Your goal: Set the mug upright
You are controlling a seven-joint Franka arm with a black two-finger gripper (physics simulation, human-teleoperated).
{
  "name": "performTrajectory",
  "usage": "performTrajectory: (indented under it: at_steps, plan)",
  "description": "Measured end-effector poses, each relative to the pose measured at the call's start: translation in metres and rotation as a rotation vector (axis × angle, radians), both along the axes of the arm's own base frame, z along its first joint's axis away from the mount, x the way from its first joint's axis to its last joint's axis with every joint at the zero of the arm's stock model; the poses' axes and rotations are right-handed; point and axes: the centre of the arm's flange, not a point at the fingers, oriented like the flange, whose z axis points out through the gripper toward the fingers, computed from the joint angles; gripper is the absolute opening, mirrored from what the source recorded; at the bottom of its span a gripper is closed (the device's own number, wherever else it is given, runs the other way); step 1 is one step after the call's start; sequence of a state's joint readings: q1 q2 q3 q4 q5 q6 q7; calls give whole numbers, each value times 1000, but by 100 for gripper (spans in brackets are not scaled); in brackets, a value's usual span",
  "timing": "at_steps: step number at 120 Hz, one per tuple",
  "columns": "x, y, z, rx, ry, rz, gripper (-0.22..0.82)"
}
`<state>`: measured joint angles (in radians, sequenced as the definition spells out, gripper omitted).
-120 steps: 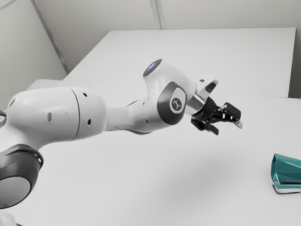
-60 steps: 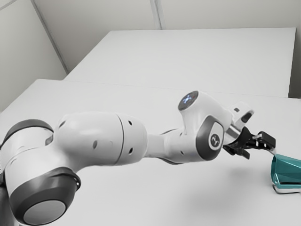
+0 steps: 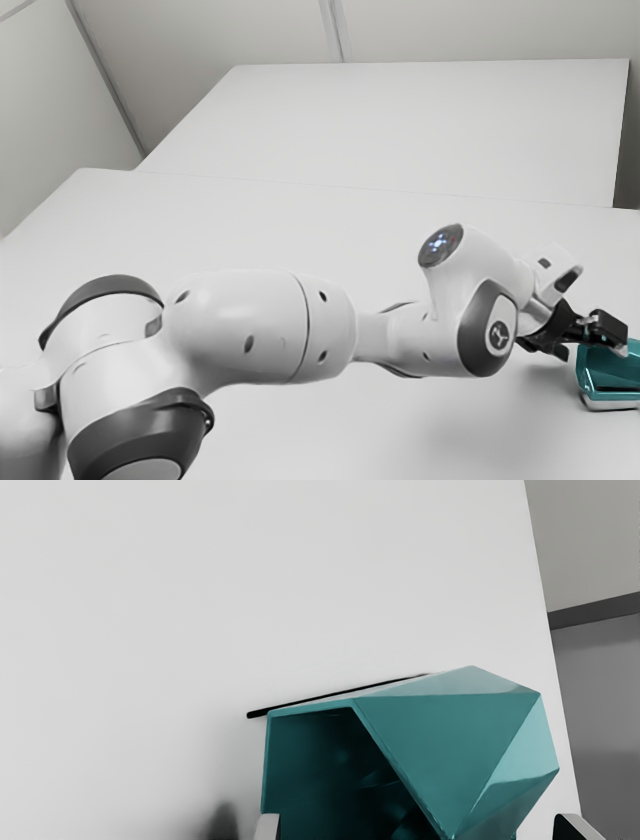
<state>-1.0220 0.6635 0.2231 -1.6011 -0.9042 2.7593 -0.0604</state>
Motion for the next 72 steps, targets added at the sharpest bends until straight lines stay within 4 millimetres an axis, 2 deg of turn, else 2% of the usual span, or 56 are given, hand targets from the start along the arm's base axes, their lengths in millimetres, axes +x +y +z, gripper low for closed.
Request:
performTrajectory:
  at_steps: [32,50,72]
  plan:
    - [-4,-19,-4,-5,-17,-30,55]
    - [-7,-24,-7,1,-25,-45,44]
    - [-5,-33,5,9,-69,-81,28]
